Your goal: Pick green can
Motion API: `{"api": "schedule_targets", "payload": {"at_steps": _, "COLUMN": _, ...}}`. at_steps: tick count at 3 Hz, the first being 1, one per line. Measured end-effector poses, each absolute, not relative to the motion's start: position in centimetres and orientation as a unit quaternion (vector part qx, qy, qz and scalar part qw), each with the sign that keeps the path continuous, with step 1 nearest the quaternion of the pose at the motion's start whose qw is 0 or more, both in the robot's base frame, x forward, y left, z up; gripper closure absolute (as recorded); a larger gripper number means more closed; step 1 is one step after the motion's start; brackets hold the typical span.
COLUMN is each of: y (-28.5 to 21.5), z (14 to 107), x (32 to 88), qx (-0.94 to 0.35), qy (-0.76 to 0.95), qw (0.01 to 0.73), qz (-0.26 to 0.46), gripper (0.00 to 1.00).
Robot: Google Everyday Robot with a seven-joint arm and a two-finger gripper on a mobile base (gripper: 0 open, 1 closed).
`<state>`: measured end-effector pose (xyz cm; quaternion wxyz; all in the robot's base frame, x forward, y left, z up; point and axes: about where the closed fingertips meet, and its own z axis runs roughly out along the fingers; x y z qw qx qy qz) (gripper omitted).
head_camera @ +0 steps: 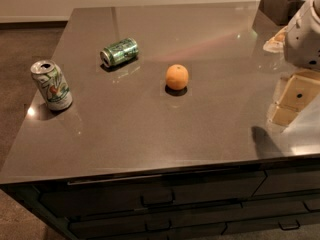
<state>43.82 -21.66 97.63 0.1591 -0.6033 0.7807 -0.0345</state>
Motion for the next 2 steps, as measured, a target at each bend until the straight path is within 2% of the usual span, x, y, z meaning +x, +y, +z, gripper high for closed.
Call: {"api": "schedule_targets", "payload": {"at_steps": 2, "y": -21.4, "z": 97.9, "x": 45.6, "qx": -0.612, "qy": 0.773, "qw": 0.165, "qz": -0.034, "gripper": 0.00}}
